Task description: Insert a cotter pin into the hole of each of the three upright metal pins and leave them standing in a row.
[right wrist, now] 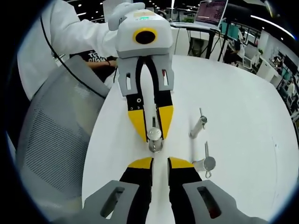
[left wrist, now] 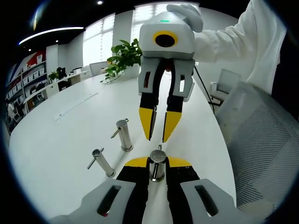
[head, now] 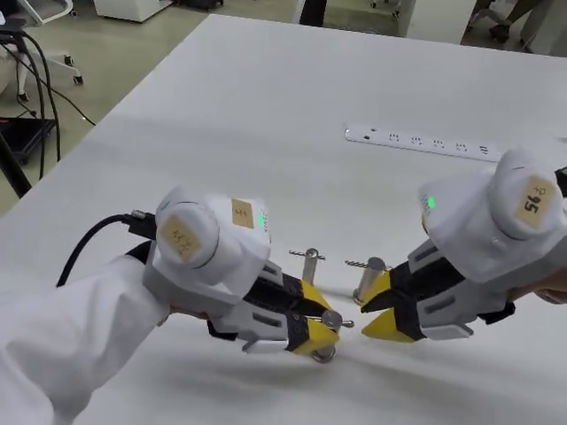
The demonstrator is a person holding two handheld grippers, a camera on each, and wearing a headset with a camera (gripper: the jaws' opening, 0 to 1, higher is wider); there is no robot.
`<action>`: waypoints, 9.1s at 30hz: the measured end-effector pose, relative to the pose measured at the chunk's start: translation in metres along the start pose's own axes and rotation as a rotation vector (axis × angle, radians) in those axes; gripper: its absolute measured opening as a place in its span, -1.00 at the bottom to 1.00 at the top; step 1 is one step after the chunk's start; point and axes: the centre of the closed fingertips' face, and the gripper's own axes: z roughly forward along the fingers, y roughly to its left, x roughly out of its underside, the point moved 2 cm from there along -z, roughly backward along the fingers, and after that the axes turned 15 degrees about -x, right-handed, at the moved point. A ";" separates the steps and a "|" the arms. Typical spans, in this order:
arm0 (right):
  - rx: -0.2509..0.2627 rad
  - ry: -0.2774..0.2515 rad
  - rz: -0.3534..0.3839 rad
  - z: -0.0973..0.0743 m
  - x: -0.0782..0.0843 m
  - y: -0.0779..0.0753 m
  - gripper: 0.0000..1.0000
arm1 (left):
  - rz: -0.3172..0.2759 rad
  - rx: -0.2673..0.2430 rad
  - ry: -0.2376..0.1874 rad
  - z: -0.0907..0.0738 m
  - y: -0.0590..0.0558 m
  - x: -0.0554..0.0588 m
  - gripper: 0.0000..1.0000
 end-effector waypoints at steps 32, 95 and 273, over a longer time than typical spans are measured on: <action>-0.028 -0.040 0.009 0.012 -0.017 0.006 -1.00 | 0.009 0.004 0.009 -0.002 0.001 0.001 -0.80; -0.049 -0.008 -0.020 0.044 -0.025 0.001 -0.79 | -0.189 -0.086 0.003 -0.042 -0.007 0.022 0.97; 0.339 -0.483 0.461 -0.065 0.086 0.062 0.94 | -0.530 -0.470 -0.025 -0.083 -0.004 0.008 0.81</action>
